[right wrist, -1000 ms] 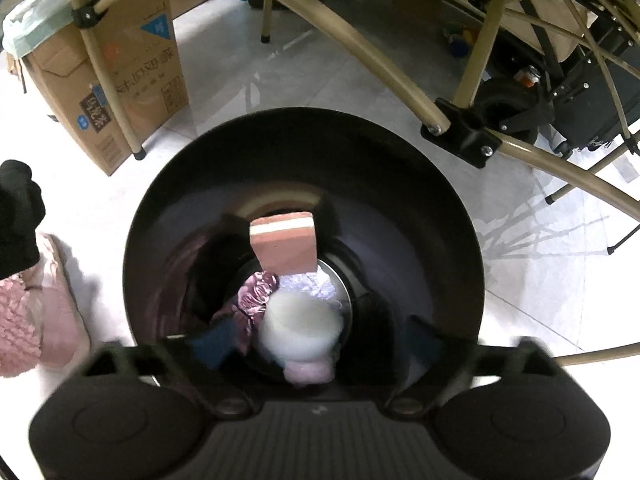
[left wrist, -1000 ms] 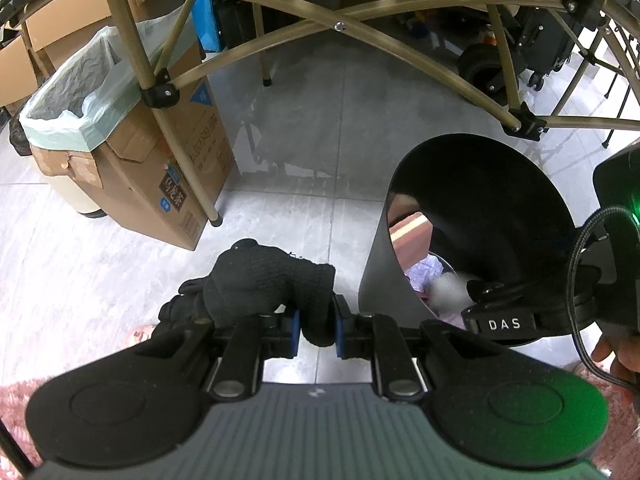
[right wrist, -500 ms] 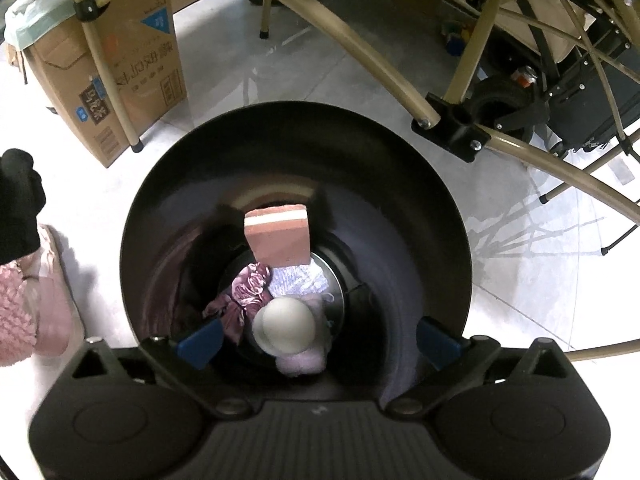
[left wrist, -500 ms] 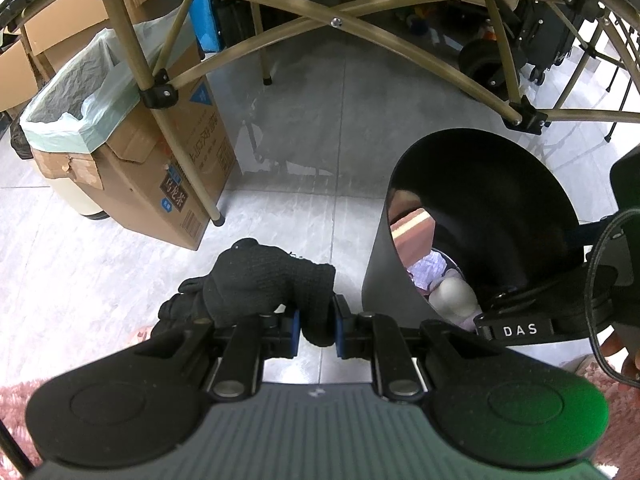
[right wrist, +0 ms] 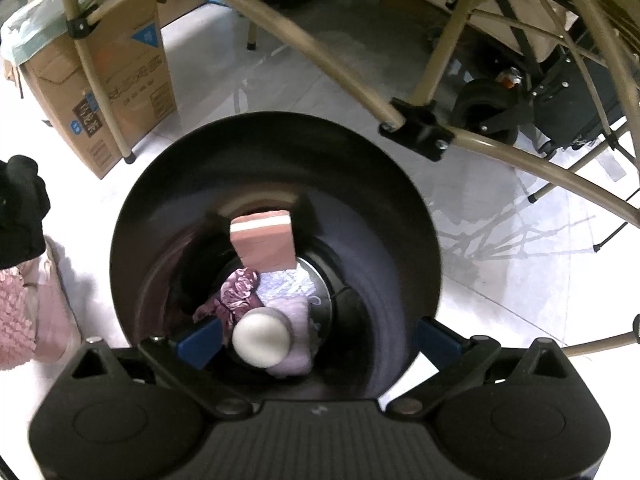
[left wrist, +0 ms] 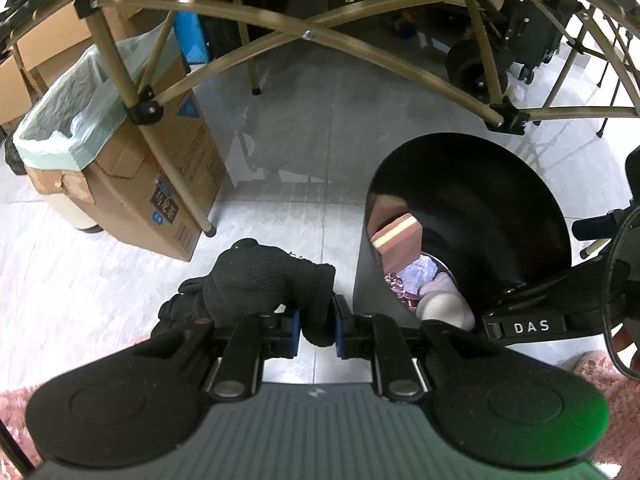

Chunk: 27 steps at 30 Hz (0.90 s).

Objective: Collect trash
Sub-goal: 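Open the right gripper to drop the white foam round into the bin, then move the left gripper over the bin opening and release the black glove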

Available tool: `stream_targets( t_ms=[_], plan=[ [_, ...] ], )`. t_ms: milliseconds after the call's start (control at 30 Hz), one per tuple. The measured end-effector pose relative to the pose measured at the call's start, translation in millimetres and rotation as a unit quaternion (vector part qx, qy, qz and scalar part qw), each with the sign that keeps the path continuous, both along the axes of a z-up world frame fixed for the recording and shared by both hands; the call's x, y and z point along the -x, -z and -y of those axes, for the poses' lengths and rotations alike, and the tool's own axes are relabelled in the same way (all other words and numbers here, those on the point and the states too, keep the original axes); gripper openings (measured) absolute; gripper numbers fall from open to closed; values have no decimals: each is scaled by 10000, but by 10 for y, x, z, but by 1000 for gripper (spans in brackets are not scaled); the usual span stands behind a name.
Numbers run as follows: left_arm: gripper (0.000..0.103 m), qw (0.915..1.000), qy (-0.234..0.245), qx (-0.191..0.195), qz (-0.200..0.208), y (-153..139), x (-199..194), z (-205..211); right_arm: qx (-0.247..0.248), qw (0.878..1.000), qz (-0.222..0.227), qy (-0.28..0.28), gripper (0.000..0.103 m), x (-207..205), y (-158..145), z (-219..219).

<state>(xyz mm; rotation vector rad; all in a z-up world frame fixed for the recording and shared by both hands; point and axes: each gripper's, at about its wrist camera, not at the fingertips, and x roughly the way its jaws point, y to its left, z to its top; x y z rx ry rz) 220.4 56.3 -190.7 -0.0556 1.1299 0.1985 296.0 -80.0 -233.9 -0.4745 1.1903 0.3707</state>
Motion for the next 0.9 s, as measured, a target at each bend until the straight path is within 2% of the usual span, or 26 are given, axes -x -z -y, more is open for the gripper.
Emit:
stream_targets(
  t_ms=[700,900],
  plan=[
    [16,9965,791,-137,213,-83,-212,617,-191,9971,476,554,103,47,-400,771],
    [16,9937,1086,-130,255,-80,-313,855,-93,9962,538,683,103,108,-429,985]
  ],
)
